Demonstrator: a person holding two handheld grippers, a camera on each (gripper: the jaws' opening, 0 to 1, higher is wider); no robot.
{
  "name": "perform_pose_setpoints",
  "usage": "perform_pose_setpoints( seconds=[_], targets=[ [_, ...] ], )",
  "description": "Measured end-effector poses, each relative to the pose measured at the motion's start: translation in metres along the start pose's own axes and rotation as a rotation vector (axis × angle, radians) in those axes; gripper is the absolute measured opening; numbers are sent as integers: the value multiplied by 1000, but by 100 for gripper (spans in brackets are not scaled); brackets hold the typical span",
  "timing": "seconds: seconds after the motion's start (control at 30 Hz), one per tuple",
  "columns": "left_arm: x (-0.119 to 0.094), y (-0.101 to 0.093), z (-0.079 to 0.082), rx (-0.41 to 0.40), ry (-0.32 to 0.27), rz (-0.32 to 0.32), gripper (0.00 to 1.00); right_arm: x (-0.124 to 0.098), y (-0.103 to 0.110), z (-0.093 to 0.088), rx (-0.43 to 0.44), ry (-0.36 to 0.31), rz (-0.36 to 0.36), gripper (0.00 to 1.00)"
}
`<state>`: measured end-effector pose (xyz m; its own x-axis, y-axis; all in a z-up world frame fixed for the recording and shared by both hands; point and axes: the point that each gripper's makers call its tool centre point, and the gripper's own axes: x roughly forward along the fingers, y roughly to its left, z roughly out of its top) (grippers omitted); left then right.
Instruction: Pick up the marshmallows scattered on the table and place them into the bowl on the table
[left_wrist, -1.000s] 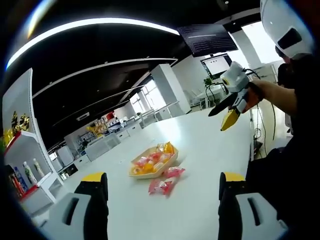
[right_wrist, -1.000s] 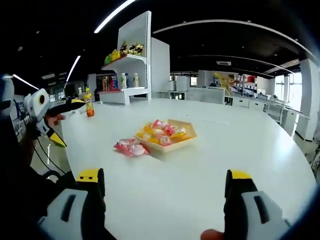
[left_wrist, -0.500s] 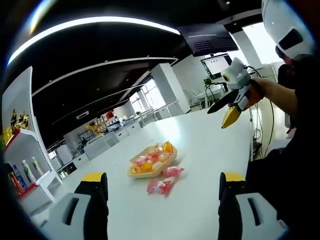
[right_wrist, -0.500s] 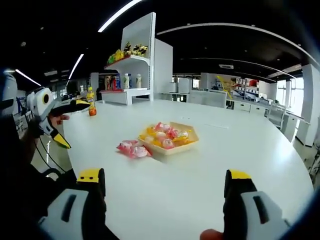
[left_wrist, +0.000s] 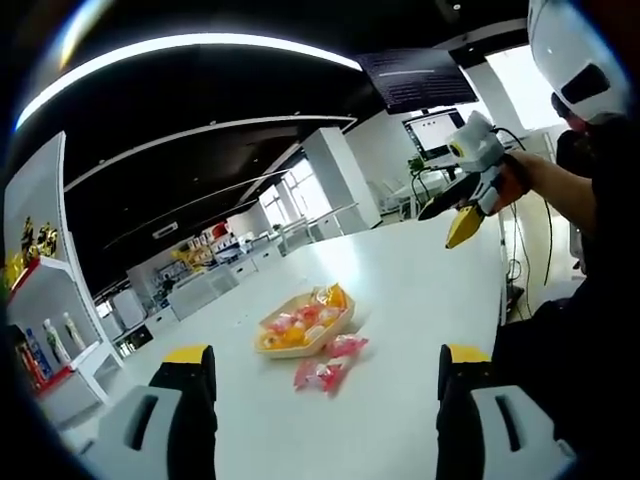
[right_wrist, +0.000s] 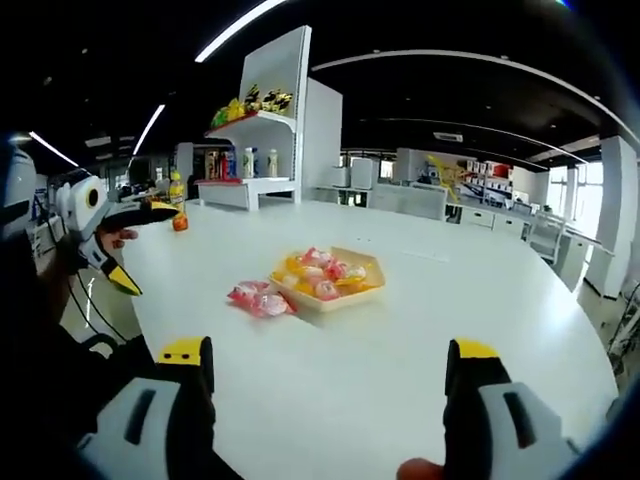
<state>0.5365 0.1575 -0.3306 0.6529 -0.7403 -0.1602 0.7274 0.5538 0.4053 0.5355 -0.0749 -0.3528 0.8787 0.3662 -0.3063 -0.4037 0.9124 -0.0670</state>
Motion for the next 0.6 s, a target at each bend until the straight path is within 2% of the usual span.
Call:
perform_pose_setpoints(
  seconds=[0.6],
  targets=[
    [8,2,5,-8,-21,-12,91,-17,1,12,-36,-14,-1,93]
  ],
)
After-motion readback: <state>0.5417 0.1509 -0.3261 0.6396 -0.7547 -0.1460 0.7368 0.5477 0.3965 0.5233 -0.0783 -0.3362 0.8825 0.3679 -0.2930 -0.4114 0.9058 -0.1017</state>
